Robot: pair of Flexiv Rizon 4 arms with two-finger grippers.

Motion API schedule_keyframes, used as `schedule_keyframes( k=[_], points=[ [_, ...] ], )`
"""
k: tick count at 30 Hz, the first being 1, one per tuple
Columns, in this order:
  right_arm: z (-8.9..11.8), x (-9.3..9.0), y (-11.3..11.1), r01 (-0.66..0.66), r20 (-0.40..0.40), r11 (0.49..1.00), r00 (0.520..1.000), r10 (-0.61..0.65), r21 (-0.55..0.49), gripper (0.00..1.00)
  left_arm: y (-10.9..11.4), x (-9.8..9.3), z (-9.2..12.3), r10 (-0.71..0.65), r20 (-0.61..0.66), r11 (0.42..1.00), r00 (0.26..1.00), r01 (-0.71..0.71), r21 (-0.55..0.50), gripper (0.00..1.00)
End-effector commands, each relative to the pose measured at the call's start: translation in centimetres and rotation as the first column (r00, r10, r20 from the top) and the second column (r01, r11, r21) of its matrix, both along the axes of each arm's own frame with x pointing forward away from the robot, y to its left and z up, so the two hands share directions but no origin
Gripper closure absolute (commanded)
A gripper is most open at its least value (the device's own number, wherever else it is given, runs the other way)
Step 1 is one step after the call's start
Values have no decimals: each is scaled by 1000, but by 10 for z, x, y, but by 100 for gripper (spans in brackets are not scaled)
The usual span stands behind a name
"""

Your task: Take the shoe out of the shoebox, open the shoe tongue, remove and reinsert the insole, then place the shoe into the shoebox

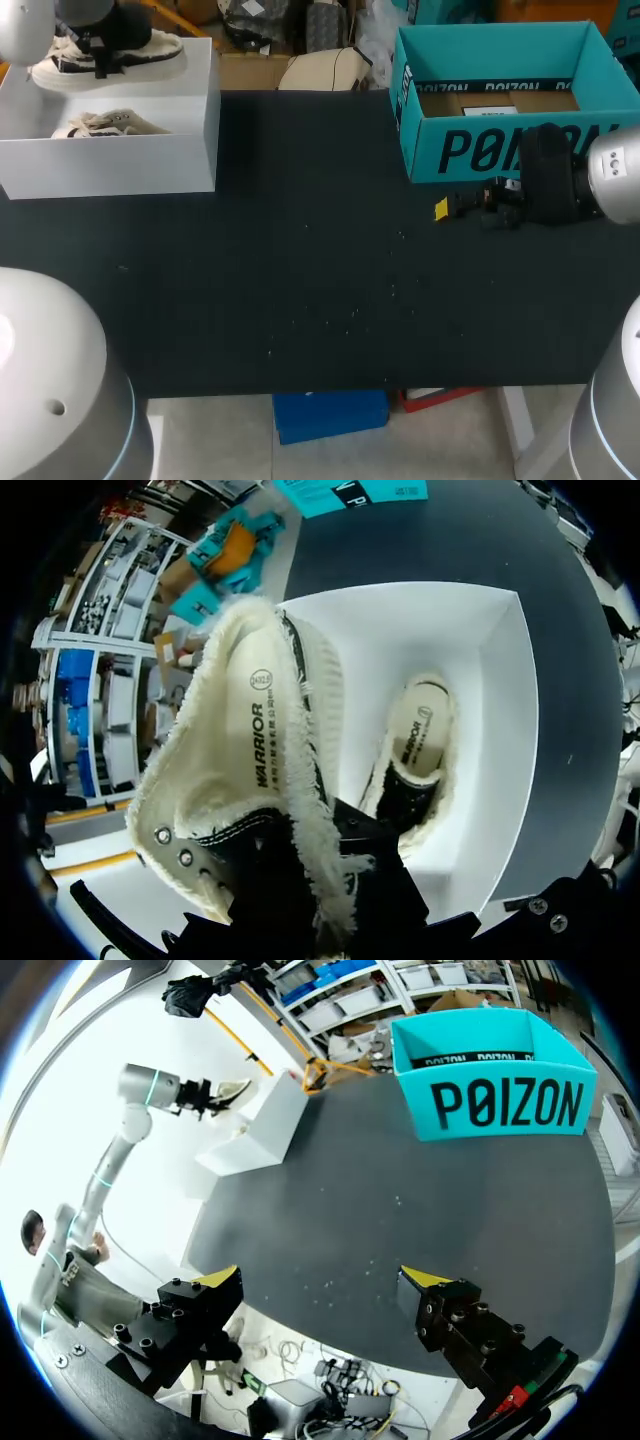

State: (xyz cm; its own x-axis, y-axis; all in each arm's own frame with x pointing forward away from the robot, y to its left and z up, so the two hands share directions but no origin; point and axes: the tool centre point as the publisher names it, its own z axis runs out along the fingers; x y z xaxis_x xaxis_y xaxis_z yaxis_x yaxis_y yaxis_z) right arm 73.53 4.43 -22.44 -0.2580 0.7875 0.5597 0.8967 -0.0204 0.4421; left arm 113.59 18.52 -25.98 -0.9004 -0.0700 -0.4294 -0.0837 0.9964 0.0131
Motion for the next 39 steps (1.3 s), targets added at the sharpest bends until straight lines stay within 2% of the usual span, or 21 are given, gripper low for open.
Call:
schedule_keyframes(
  k=[1, 13, 18, 27, 39],
  points=[
    [-1, 0, 0, 0, 2, 1000, 1000, 0, 2, 0, 8, 13, -12, -21, -2, 1000, 1000, 21, -3, 100],
    [-1, 0, 0, 0, 2, 1000, 1000, 0, 2, 0, 17, 55, -46, -60, -12, 998, 998, 61, 33, 100],
    [-1, 0, 0, 0, 2, 1000, 1000, 0, 2, 0, 15, 66, -60, -72, -23, 997, 997, 73, 35, 100],
    [-1, 0, 0, 0, 2, 1000, 1000, 0, 2, 0, 7, 70, -94, -70, -65, 996, 995, 73, 44, 100],
    [-1, 0, 0, 0, 2, 1000, 1000, 0, 2, 0, 10, 72, -133, -37, -134, 998, 990, 42, 40, 100]
  ],
)
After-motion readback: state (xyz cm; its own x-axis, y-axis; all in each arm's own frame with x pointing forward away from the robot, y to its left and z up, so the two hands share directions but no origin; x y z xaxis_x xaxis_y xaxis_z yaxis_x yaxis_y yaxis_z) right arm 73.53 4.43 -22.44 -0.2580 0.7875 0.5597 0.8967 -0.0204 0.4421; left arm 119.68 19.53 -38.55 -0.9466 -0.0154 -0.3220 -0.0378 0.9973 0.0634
